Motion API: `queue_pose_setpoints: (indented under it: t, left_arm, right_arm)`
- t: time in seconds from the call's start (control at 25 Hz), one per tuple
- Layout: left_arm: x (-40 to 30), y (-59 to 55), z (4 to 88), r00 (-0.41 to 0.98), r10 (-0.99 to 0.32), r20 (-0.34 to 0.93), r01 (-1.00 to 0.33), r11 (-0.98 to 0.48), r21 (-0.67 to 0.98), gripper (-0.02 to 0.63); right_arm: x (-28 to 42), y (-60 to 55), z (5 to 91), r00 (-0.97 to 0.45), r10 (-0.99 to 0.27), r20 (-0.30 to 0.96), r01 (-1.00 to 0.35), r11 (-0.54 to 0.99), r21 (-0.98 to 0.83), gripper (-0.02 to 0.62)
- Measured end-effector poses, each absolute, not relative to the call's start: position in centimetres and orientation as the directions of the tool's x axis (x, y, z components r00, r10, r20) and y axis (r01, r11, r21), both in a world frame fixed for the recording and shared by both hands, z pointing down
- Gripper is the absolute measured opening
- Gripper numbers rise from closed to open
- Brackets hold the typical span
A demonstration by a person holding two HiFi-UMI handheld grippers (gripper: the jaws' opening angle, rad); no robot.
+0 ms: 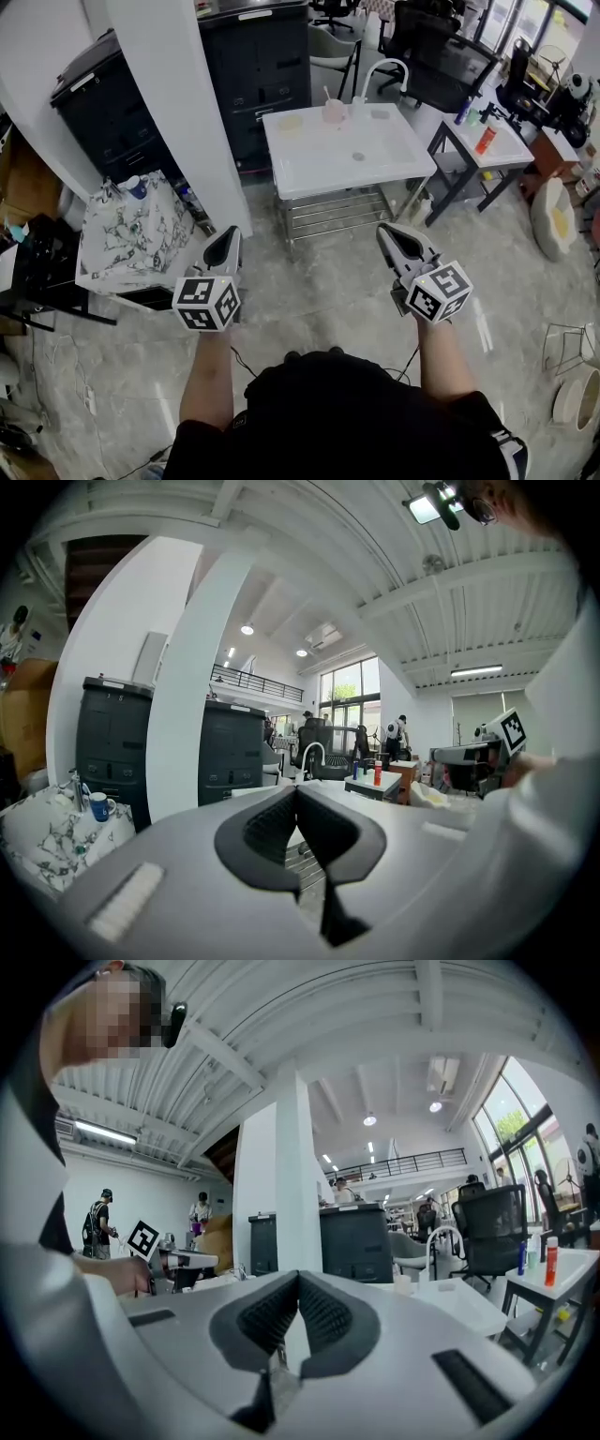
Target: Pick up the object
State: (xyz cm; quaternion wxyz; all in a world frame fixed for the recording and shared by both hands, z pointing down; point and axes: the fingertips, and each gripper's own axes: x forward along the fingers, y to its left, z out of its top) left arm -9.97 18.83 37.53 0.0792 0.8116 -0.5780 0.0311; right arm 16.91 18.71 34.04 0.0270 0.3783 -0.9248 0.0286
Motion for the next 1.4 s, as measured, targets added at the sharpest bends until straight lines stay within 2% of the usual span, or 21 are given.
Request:
queue_pose_setpoints:
  t: [0.2, 0.24, 0.32, 0.56, 0.92, 1.16, 1.4]
  left_arm:
    - [-9.9, 18.8, 37.2, 0.362, -0.923, 0.128, -0.931, -0.352, 0.094, 0.012]
    - [-9.9, 18.8, 37.2, 0.369, -0.921, 0.128, -0.929, -0.359, 0.094, 0.017]
    - [-10.1, 18.8, 37.4, 0.381, -0.915, 0.132, -0.924, -0.370, 0.100, 0.066]
    - [-11.9, 19.0, 38.3, 0.398, -0.905, 0.150, -0.916, -0.384, 0.113, 0.127]
    - [-14.2, 19.3, 39.3, 0.405, -0.898, 0.171, -0.912, -0.384, 0.145, 0.267]
    - [-15.0, 18.9, 39.7, 0.400, -0.899, 0.178, -0.914, -0.376, 0.151, 0.316]
    - [-15.4, 17.1, 41.0, 0.388, -0.900, 0.199, -0.920, -0.363, 0.148, 0.322]
  right_arm:
    - [16.0, 18.7, 34.1, -0.730, -0.677, 0.087, -0.682, 0.730, -0.045, 0.015]
    - [15.8, 18.6, 34.1, -0.731, -0.677, 0.089, -0.682, 0.730, -0.046, 0.032]
    - [15.4, 18.5, 34.2, -0.729, -0.678, 0.093, -0.684, 0.728, -0.051, 0.121]
    - [13.4, 18.3, 34.8, -0.726, -0.681, 0.098, -0.688, 0.724, -0.060, 0.186]
    - [11.4, 18.3, 35.0, -0.702, -0.704, 0.106, -0.712, 0.699, -0.074, 0.275]
    - [11.6, 17.7, 35.5, -0.680, -0.723, 0.125, -0.733, 0.676, -0.078, 0.313]
    - [11.7, 15.3, 36.8, -0.678, -0.723, 0.131, -0.735, 0.672, -0.094, 0.322]
